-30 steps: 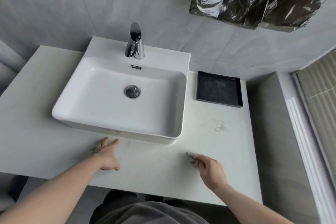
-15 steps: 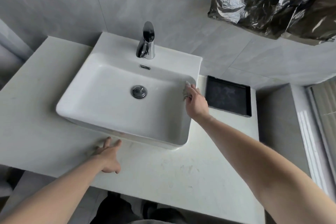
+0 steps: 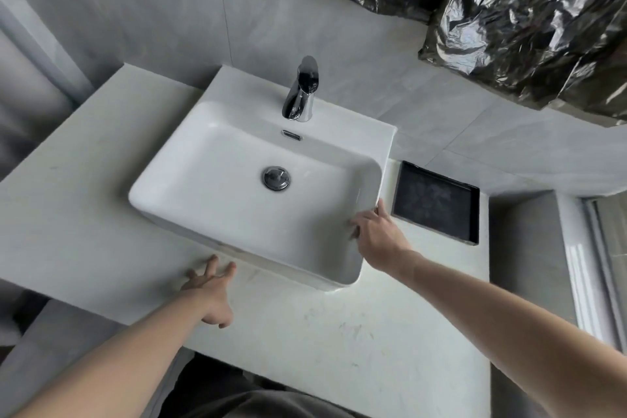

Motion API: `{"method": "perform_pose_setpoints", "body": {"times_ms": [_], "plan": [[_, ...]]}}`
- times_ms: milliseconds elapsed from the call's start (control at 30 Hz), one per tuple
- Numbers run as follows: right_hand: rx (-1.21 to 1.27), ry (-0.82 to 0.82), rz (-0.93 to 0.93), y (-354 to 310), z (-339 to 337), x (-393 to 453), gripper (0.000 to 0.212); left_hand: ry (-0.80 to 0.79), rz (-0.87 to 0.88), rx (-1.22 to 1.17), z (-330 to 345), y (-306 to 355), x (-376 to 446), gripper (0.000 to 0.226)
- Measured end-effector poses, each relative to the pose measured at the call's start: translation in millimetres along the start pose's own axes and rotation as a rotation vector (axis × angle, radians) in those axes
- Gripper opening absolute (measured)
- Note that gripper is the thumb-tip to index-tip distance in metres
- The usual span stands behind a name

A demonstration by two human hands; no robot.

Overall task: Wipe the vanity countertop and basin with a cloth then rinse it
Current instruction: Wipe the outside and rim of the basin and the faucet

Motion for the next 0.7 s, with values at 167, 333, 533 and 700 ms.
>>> {"method": "perform_pose_setpoints", "body": {"times_ms": [167,333,533,700], "plan": [[-0.036,-0.085,-0.103,-51,17,-53,0.045,-0.026,-0.004,-0.029,-2,-2,2,0.117],[-0.015,-0.069,-0.192,-34,1,-39,0.047,-0.015,-0.007,-0.001,2,-3,1,0.119],[-0.065,-0.088,-0.058,1,-12,10,0.044,-0.015,-0.003,0.032,-3,-2,-3,0.119],[-0.019,-0.101,-0.035,-38,11,-34,0.043,-0.005,-0.002,0.041,-3,-2,-2,0.119]]}}
Point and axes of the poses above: each hand's wrist, its own x-axis towards the middle knuckle, its own z-axis out of the palm, y = z × x, the point moved 3 cm from there along x, towards the middle knuckle, and after that the axes turned 12 degrees about -z, right-handed, at the moved point
